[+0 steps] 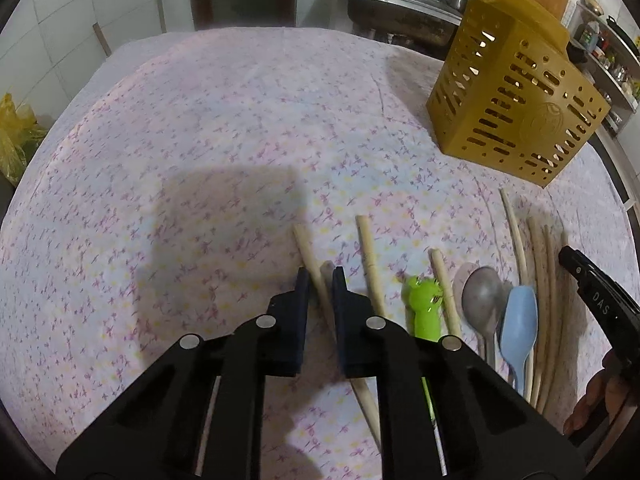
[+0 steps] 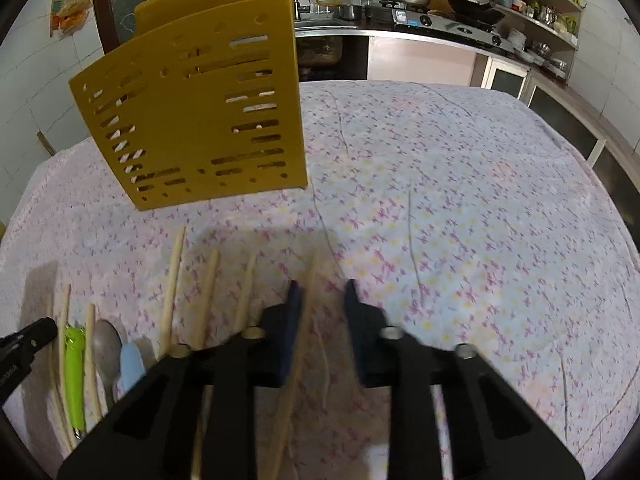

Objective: Organize utensils
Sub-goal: 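Grasp a wooden chopstick with the left tool while the right tool grasps another chopstick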

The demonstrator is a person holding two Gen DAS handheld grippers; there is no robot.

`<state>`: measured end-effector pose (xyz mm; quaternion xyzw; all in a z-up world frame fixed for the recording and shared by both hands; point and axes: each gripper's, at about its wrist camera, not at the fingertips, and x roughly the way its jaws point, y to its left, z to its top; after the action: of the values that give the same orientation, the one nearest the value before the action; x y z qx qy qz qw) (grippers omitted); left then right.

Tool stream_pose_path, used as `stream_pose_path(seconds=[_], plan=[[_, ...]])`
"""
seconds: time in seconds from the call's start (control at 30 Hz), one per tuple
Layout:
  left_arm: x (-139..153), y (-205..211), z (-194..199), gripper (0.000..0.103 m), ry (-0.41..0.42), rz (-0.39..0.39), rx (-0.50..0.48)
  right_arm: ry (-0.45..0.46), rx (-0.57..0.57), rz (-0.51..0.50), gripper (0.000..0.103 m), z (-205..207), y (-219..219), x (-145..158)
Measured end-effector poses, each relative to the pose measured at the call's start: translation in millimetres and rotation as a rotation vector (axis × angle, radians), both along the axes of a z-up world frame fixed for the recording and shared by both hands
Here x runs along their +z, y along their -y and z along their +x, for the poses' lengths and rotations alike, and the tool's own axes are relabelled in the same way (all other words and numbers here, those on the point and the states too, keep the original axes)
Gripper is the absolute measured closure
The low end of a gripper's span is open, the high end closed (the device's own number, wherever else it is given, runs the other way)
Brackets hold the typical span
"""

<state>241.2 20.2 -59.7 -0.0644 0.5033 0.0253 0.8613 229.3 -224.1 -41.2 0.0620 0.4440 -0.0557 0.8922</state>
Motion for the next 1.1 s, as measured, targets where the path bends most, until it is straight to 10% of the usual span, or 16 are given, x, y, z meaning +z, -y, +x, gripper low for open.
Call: stream_pose_path(seconds=[0.33, 1.1], plan=[[10, 8, -5, 0.095, 0.078, -0.007, -0.02, 0.117, 0.014, 0.062, 0.097, -27, 12, 21], [118, 54, -112, 0.098, 0.554, 0.015, -0.167, 0.549, 0.066, 0.098, 0.097, -131, 35, 99]])
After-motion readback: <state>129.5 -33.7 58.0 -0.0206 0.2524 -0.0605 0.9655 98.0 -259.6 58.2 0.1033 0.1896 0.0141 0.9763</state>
